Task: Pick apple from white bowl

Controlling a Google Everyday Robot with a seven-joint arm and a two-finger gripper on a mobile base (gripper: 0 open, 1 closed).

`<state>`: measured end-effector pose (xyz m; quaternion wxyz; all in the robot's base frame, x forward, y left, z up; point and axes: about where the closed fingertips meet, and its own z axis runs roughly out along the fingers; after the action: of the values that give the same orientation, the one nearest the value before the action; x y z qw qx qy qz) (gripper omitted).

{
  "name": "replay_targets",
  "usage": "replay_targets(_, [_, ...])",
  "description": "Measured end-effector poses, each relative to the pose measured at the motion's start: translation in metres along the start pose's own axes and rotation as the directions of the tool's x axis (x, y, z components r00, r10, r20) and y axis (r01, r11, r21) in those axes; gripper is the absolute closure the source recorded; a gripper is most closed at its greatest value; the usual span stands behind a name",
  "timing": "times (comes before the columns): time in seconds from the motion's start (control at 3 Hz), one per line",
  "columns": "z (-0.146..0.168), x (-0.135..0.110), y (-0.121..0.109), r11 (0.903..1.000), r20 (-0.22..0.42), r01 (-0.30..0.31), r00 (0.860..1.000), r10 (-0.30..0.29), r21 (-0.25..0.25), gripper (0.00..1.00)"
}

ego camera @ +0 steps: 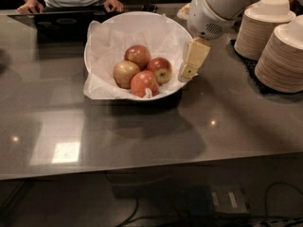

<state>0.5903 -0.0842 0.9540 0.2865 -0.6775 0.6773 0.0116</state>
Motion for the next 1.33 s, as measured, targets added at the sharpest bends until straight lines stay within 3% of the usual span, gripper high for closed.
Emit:
replay_targets(0.33, [0.010, -0.004, -0.006, 0.9999, 0.036, 0.013, 0.999, -0.012, -0.010, 0.19])
replay_targets(0.67, [0.017, -0.004, -0.009, 0.9997, 0.059, 0.017, 0.998, -0.016, -0.020, 0.30])
replay_targets(1.33, [0.028, -0.004, -0.014, 0.9979, 0.131, 0.033, 0.991, -0.025, -0.056, 0.27])
